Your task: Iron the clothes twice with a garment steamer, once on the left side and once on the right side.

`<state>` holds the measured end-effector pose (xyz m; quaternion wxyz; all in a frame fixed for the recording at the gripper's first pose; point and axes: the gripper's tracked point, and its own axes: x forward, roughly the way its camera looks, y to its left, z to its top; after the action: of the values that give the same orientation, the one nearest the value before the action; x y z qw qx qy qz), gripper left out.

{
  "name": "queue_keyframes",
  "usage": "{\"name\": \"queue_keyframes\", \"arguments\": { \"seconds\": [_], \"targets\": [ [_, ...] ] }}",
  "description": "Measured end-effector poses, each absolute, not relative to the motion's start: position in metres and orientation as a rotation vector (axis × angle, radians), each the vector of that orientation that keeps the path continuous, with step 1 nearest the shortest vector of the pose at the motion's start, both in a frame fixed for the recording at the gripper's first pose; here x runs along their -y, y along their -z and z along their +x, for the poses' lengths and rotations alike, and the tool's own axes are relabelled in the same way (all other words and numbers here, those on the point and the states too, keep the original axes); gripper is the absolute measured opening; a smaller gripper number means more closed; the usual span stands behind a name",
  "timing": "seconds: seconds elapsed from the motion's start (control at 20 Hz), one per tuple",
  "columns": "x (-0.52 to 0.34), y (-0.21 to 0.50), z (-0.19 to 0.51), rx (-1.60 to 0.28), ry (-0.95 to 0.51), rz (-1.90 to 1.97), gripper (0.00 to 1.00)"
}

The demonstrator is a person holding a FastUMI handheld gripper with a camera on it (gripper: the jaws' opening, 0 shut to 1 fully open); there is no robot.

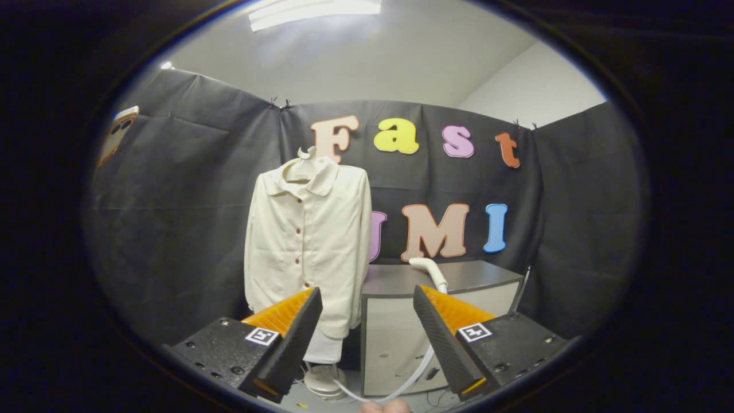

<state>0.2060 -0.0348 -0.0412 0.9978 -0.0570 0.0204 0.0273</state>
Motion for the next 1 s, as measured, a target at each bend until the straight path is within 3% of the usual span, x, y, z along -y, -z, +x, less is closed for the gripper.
{"name": "queue_keyframes", "arguments": {
  "seconds": [0.55, 1.0],
  "targets": [
    [0.136, 0.086, 0.344, -0.122, -0.062, -0.102, 0.98],
    [0.196, 0.109, 0.464, -0.158, 0.018, -0.136, 0.98]
  ]
}}
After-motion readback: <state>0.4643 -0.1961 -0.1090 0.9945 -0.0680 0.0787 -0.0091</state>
